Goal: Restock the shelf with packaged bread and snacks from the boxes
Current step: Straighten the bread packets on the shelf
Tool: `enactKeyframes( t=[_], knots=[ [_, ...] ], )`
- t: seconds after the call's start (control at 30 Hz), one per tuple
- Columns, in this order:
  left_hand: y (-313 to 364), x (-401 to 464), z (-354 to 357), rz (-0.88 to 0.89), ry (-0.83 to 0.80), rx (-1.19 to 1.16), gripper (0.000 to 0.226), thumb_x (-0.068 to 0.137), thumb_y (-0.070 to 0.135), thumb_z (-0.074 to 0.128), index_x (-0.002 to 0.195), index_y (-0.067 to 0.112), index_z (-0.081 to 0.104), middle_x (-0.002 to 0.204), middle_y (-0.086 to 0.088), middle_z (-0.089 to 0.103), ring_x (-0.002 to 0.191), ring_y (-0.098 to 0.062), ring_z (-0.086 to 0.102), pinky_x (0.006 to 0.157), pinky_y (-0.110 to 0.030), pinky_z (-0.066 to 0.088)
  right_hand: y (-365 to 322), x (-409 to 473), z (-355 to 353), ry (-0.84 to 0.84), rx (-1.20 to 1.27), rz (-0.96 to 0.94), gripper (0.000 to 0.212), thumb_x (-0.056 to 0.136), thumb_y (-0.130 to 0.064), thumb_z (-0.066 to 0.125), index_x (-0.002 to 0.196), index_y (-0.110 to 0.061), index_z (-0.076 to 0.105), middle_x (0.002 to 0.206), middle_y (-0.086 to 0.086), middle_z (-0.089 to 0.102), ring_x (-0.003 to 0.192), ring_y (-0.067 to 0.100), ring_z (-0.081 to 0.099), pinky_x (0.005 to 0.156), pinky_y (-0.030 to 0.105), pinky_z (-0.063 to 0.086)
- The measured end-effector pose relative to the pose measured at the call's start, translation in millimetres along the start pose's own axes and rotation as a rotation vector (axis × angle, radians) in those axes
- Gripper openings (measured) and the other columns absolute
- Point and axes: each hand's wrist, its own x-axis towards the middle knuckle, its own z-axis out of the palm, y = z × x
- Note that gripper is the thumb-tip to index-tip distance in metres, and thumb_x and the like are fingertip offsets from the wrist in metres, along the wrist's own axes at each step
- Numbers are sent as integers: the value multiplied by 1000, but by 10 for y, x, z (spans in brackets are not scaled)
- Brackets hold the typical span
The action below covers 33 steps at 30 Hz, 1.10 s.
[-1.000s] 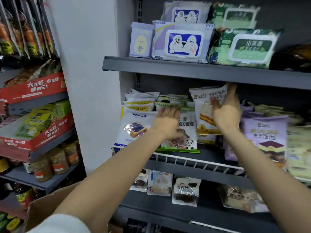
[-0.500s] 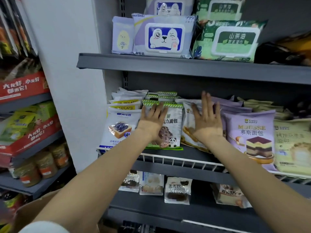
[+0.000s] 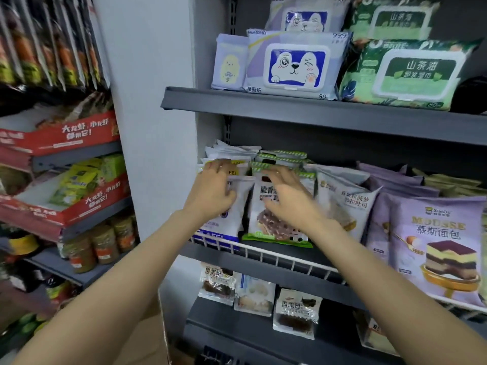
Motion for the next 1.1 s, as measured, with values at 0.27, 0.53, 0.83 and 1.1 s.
enactKeyframes(
  t=[0.27,0.53,0.83,1.1],
  knots=[
    [-565,93,-139,-744,-325,-736,53,94,42,49,136,11,41,124,-9,52,114,-28,53,95,-39,43,-650,454,585,-278,-236,51,114,66,-76,59,152,-28,-1,158,15,-1,146,32,-7,119,44,-8],
    [-901,106,-43,-465,-368,-815,86,79,-12,55,145,23,12,108,0,53,95,-16,57,76,-28,52,-859,643,843,-99,-411,160,111,72,-50,72,152,-21,1,157,21,-1,147,31,-3,117,51,0],
    [-1041,103,157,-198,-286,-364,136,64,10,83,145,14,-26,154,-16,13,136,-28,33,108,-33,36,-971,686,1013,49,-513,265,129,34,-53,89,145,-17,35,147,21,38,137,32,38,108,50,33],
    [-1103,223,160,-319,-350,-376,155,56,12,89,133,35,-43,155,-25,-7,143,-38,17,112,-46,31,-888,627,918,-3,-380,195,128,68,-38,79,148,-15,-18,155,18,-22,144,31,-20,115,46,-9]
  ],
)
